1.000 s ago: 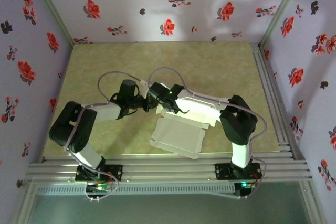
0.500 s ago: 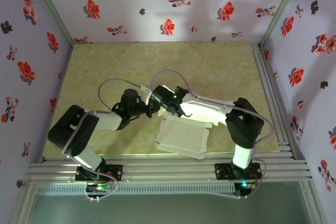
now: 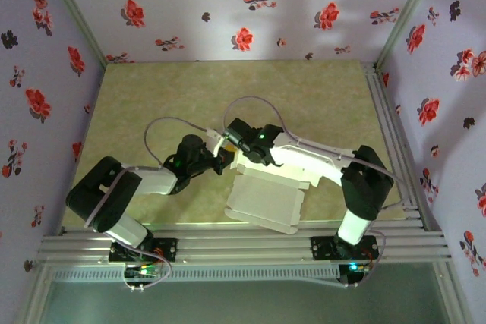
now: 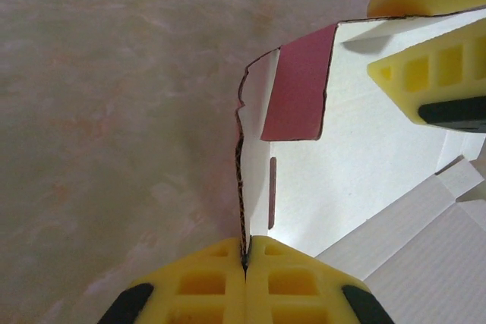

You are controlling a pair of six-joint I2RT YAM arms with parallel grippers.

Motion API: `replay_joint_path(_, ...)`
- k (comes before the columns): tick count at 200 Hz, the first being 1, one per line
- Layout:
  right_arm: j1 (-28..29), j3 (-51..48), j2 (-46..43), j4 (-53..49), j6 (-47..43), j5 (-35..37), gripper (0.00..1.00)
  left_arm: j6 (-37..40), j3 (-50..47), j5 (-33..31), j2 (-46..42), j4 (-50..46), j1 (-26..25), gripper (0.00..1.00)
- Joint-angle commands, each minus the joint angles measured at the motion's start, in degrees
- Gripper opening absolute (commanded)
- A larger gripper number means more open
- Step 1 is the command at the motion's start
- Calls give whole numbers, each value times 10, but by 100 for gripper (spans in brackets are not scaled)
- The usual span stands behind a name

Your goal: Fold the paper box

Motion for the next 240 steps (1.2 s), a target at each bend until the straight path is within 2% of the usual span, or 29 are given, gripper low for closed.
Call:
replay_joint_path(1,-19,12,-42,-17,45,-93,33,44,-1,-29,-16,3,-6,2)
replay_joint_path(39,-60,10,-93,-1,93,-231,51,65,-2,-83,-6,26,-25,0)
replay_joint_path(79,-147,0,-152,28,146,-396,59,61,11,-83,20,53,-31,1)
replay_joint_path(117,-245,-3,-159,34,194,-470,60,57,33,-67,42,63,-37,3)
replay_joint_path(166,-285,-30,-149,48,217,-497,61,35,36,-89,51,87,-51,4)
replay_joint_path(184,-319,-57,-149,81,249,-552,52,31,32,-91,69,143,-51,3)
replay_joint_path(196,-340,-68,-145,89,260,-584,49,50,30,-97,96,192,-51,2)
replay_joint_path(220,-358,-86,-143,91,262,-601,44,103,28,-80,158,292,-50,0)
replay_joint_path(240,-368,-102,-143,94,265,-609,43,102,44,-71,182,293,-49,0)
